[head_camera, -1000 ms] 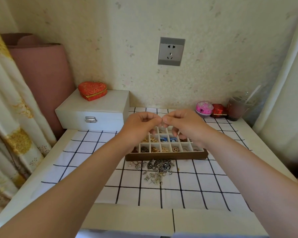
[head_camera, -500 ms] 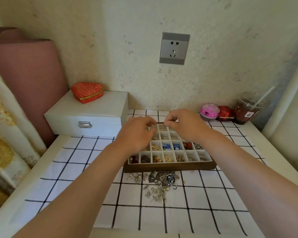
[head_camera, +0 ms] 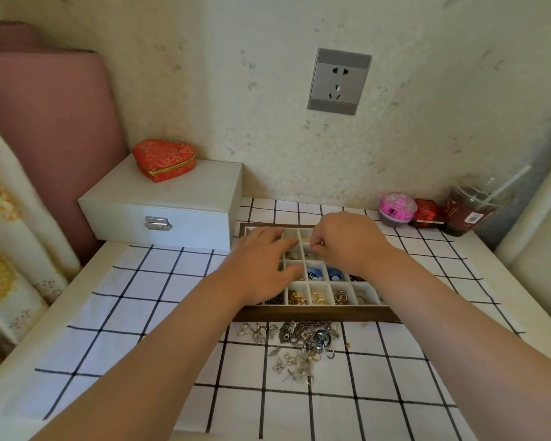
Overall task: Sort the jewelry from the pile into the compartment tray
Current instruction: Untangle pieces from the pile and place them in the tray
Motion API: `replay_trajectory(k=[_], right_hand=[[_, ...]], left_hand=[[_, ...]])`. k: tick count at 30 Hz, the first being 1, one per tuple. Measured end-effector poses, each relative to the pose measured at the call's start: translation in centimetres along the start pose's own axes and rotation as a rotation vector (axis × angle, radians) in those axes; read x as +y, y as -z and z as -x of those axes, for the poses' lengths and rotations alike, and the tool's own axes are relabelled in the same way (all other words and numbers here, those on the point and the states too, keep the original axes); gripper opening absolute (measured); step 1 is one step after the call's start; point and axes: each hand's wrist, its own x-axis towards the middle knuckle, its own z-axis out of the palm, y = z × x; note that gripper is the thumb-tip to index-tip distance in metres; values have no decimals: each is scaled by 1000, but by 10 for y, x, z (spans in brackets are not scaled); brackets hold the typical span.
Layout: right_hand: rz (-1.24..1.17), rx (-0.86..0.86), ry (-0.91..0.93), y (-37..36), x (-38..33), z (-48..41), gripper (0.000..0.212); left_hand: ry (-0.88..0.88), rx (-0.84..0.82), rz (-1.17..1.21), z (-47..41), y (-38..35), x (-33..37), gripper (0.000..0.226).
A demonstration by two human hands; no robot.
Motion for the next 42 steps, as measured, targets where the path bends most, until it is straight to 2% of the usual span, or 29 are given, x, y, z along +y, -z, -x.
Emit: replay_trajectory(k=[5,10,17,21,25,32,39,42], right_hand=[[17,1,-39,-1,-4,0,24],[-62,-29,-74,4,-1,-1,14],[-198,49,-99,14,15,18,17],[-275,75,-53,20,10,40,16],[-370,16,43,20,6,71,10],[-393,-194,141,13,-2,111,14],[-355,-215,220,6,-16,123,19],[-305,-189,263,5,-20,123,23]], left_hand=[[-4,-3,18,2,1,0,62],[28,4,130,2,7,2,56],[30,57,175,9,15,5,50],[-55,171,141,20,19,8,34],[-202,262,135,37,21,21,14],[-261,41,181,71,19,46,12],[-282,-72,-7,84,21,53,17],[-267,-142,-9,86,24,54,16]])
